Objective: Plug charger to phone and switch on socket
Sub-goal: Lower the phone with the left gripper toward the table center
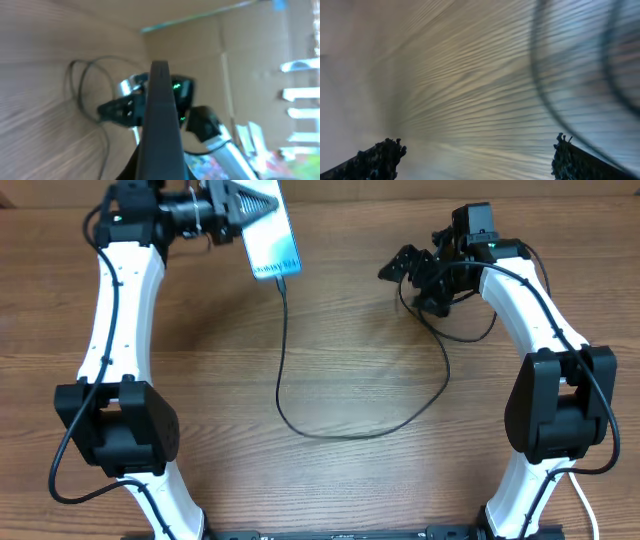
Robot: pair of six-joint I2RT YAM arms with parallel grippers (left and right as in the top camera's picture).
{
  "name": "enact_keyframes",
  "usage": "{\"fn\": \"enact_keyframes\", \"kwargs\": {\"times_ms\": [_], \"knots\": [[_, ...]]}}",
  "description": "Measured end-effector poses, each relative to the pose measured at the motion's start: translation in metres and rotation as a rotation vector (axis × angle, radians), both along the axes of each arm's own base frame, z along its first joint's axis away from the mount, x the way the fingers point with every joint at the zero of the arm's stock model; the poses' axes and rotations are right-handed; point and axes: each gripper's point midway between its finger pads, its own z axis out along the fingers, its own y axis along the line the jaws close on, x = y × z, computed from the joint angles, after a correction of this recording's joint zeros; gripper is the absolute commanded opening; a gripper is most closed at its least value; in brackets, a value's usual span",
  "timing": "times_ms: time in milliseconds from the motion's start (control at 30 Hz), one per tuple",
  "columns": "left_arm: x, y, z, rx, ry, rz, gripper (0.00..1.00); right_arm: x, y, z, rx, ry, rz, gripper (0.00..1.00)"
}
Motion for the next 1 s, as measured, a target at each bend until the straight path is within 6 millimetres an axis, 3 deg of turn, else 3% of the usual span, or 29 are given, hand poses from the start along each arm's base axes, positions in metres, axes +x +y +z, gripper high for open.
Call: {"fn": "enact_keyframes", "kwargs": {"times_ms": [300,533,733,1000], "knots": [[-0.019,-0.041,-0.055,0.226,0.017,-0.049,0.04,0.003,-0.021,-0.010,-0.137,-0.020,-0.017,1.00],[-0.013,-0.068,-0.119,0.296,0.092,-0.106,0.04,0.003,-0.022,-0.011,-0.150,-0.020,-0.015,1.00],[-0.005,-0.074,-0.183,0.326,0.197,-0.125,0.04,0.003,-0.024,-0.012,-0.157,-0.017,-0.017,1.00],[0.001,-0.077,-0.223,0.325,0.250,-0.134,0.04,0.003,-0.024,-0.012,-0.158,-0.018,-0.018,1.00]]}}
